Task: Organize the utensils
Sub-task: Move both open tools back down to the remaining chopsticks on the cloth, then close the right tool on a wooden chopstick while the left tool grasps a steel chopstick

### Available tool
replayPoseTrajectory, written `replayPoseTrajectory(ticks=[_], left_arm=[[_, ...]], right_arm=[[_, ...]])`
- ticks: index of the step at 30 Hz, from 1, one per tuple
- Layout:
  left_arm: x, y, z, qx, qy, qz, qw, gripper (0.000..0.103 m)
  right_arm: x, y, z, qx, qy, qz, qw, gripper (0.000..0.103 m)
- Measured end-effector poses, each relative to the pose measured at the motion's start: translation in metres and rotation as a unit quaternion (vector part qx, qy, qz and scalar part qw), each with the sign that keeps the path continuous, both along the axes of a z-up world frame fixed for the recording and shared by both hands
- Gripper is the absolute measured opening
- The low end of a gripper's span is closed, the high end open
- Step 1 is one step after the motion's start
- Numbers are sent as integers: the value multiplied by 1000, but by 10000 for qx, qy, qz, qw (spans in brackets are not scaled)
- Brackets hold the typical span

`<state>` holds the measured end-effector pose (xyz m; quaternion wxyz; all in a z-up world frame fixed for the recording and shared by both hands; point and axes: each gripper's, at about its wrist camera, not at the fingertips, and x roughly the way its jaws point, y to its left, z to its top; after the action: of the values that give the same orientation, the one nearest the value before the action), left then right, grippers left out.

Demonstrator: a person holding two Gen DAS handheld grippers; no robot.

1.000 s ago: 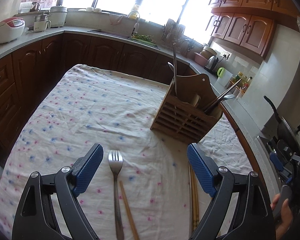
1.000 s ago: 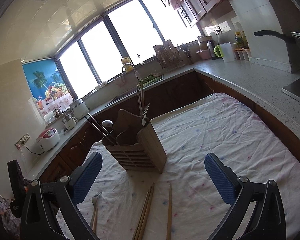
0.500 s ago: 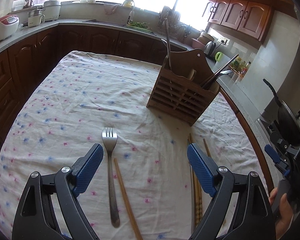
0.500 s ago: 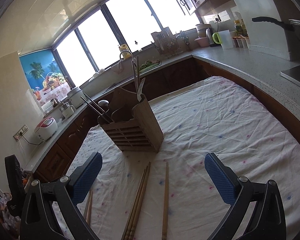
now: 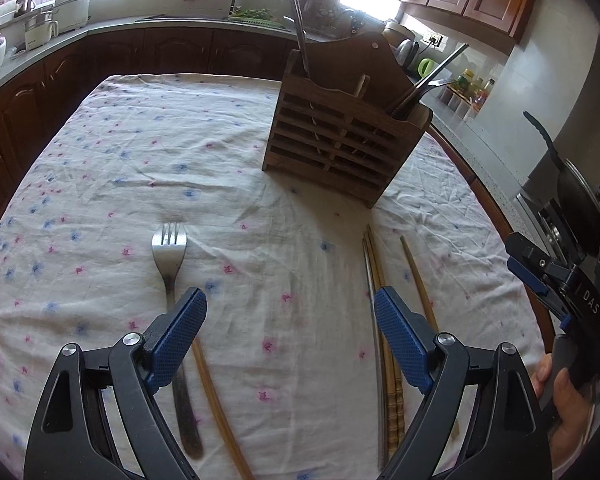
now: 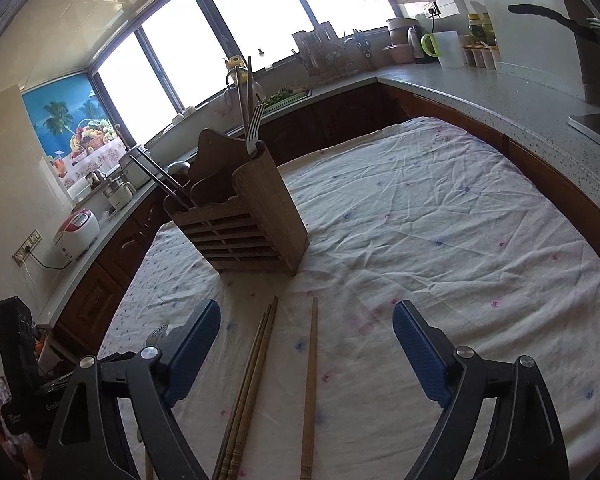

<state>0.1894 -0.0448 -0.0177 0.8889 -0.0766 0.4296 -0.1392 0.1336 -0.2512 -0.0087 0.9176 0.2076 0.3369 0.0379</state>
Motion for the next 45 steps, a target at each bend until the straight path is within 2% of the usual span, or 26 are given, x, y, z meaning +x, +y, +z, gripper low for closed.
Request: replayPoseTrajectory(ticks=[1,5,10,14,18,24,25,28,30,36,38,41,44,45], left_arm=[[3,-8,-3,72,33,-82,9999,88],[15,-41,-18,367,199,-376,9984,88],[28,-76,-34,787,329,-595,9946,87],[36,-89,-47,1097,449,-648,9908,80],[37,-76,-46,1055,444,-539,9920,80],[30,-29,-47,1263,528,-215,9903,79],[30,-20,-46,1179,574,-148,9913,79],[33,-4,-39,565,682,-64,9961,79],[37,-12,-35,445,669,-156,9966,79],[50,-58,-37,676,574,-577,9944,79],[54,-70,-45,1060,580,-603,9908,79],[52,-63,-46,1133,486,-565,9908,80],[49,-39,-47,1297,566,-362,9893,77],[48,-28,-47,1238,564,-307,9902,77]], right_arm=[[1,-2,-1,6,23,-49,10000,76],[2,-12,-3,22,45,-186,9998,70],[3,-20,-5,73,68,-233,9997,70],[5,-25,-7,124,93,-253,9996,70],[7,-26,-8,146,96,-238,9996,70],[11,-17,-13,158,129,-89,9998,67],[13,-14,-14,142,154,-55,9998,65],[17,-8,-19,120,233,9,9997,61],[18,-7,-21,151,261,4,9995,60],[19,-12,-20,112,288,-74,9995,60],[20,-13,-21,101,305,-78,9995,60],[21,-12,-22,88,310,-27,9995,57],[24,-9,-24,103,328,36,9994,51],[25,-8,-25,106,342,65,9993,49]])
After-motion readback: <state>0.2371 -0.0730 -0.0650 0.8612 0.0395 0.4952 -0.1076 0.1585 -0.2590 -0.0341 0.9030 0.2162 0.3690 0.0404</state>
